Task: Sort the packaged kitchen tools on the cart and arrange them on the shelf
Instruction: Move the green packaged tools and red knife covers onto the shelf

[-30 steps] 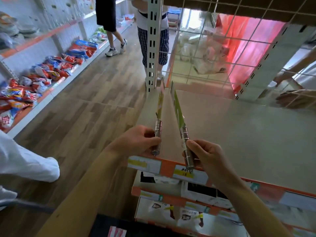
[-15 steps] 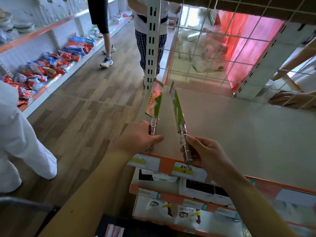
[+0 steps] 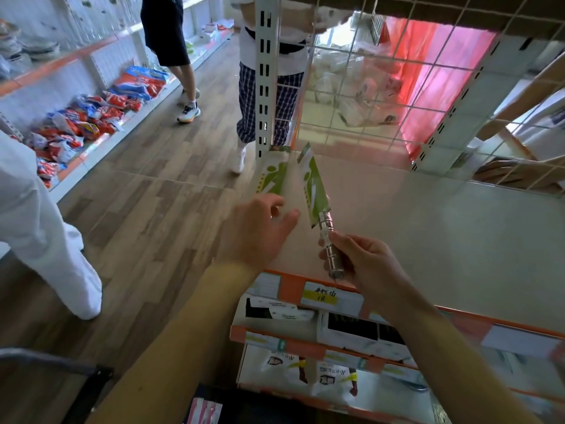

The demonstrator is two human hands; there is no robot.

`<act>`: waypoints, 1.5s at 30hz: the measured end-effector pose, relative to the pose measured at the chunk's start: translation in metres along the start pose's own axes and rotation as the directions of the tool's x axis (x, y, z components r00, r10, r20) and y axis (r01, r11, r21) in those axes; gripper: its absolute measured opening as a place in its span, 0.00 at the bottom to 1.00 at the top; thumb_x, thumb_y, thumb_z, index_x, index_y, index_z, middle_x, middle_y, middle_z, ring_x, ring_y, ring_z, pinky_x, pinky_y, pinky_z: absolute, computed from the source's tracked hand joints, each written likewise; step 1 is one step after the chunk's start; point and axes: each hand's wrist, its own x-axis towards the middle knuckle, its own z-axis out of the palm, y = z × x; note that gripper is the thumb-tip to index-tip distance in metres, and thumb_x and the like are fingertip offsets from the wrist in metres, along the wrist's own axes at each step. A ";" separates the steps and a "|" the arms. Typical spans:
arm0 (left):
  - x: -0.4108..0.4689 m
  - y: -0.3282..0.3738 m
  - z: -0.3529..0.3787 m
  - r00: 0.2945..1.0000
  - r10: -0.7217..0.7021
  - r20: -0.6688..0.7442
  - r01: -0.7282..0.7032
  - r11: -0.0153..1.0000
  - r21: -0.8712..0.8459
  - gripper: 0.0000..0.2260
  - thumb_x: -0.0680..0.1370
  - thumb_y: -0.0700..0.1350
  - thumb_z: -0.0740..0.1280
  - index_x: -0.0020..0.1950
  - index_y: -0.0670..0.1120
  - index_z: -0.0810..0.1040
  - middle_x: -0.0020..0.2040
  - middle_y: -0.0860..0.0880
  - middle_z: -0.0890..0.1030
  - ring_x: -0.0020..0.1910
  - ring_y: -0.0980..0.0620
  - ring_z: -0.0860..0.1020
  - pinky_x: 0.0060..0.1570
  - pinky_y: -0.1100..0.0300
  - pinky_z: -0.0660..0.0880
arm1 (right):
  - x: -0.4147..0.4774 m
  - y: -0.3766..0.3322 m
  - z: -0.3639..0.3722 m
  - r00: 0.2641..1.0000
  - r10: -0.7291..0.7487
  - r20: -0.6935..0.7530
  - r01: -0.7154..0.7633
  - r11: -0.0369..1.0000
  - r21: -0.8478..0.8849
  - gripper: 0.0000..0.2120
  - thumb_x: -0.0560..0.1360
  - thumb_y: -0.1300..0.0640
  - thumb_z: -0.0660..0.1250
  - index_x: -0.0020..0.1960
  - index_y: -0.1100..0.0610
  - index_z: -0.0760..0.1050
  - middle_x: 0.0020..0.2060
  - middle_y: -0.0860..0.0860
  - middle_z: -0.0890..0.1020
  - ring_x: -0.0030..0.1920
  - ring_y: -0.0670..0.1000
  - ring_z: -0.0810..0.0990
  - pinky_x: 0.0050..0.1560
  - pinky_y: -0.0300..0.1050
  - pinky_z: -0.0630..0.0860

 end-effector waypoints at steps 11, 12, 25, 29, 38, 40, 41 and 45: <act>0.015 0.023 0.020 0.741 -0.330 0.585 0.672 0.342 -0.657 0.07 0.76 0.45 0.66 0.41 0.43 0.78 0.28 0.53 0.80 0.31 0.56 0.74 0.21 0.67 0.68 | -0.015 0.003 0.002 0.995 -0.091 0.035 0.082 0.975 0.208 0.10 0.76 0.60 0.60 0.41 0.63 0.77 0.30 0.54 0.80 0.27 0.47 0.78 0.28 0.37 0.77; 0.016 0.023 0.021 0.756 -0.338 0.561 0.654 0.344 -0.674 0.06 0.76 0.43 0.66 0.41 0.43 0.78 0.27 0.53 0.80 0.30 0.56 0.73 0.21 0.67 0.68 | -0.015 0.003 0.002 0.996 -0.076 0.049 0.064 0.974 0.218 0.10 0.76 0.60 0.60 0.42 0.63 0.77 0.30 0.55 0.80 0.27 0.47 0.79 0.28 0.37 0.77; 0.017 0.003 0.015 0.964 -0.187 0.187 0.246 0.896 -0.369 0.07 0.77 0.42 0.65 0.39 0.45 0.77 0.34 0.51 0.80 0.30 0.60 0.78 0.29 0.70 0.74 | 0.000 0.003 0.014 0.995 0.048 0.087 -0.039 0.994 -0.101 0.11 0.76 0.59 0.63 0.38 0.60 0.78 0.31 0.53 0.80 0.33 0.50 0.77 0.44 0.46 0.78; 0.020 -0.006 0.014 0.977 -0.125 0.172 0.155 0.972 -0.176 0.09 0.77 0.43 0.66 0.38 0.43 0.78 0.33 0.49 0.81 0.26 0.63 0.79 0.33 0.63 0.78 | 0.008 0.008 0.017 0.998 0.049 0.045 -0.037 0.968 -0.249 0.11 0.76 0.56 0.64 0.38 0.58 0.79 0.37 0.56 0.81 0.39 0.54 0.78 0.53 0.52 0.78; 0.015 0.005 0.012 0.987 -0.073 0.145 0.058 0.993 0.105 0.10 0.76 0.41 0.66 0.56 0.41 0.79 0.52 0.43 0.82 0.50 0.48 0.80 0.51 0.60 0.74 | 0.024 0.009 0.024 0.998 0.045 0.032 -0.032 0.946 -0.322 0.09 0.76 0.56 0.65 0.39 0.59 0.78 0.34 0.54 0.81 0.29 0.47 0.78 0.37 0.38 0.79; 0.013 0.005 0.011 0.986 -0.073 0.153 0.054 0.990 0.127 0.11 0.77 0.41 0.64 0.57 0.42 0.79 0.53 0.43 0.82 0.51 0.48 0.80 0.52 0.61 0.74 | 0.027 0.010 0.026 0.997 0.059 0.046 -0.040 0.937 -0.348 0.10 0.76 0.55 0.65 0.39 0.59 0.78 0.34 0.54 0.81 0.30 0.47 0.78 0.40 0.40 0.79; 0.013 0.005 0.010 0.983 -0.075 0.165 0.055 0.991 0.126 0.11 0.77 0.41 0.64 0.58 0.42 0.79 0.53 0.43 0.82 0.51 0.49 0.80 0.51 0.62 0.74 | 0.028 0.010 0.027 0.996 0.067 0.052 -0.045 0.935 -0.352 0.10 0.75 0.54 0.65 0.39 0.58 0.78 0.34 0.54 0.81 0.31 0.47 0.78 0.41 0.40 0.79; 0.010 0.004 0.005 0.978 -0.077 0.193 0.056 0.992 0.111 0.11 0.77 0.41 0.64 0.58 0.40 0.79 0.54 0.43 0.82 0.52 0.48 0.80 0.52 0.62 0.74 | 0.033 0.007 0.032 0.997 0.067 0.035 -0.046 0.900 -0.434 0.11 0.75 0.53 0.65 0.36 0.55 0.76 0.31 0.50 0.80 0.26 0.43 0.76 0.32 0.34 0.76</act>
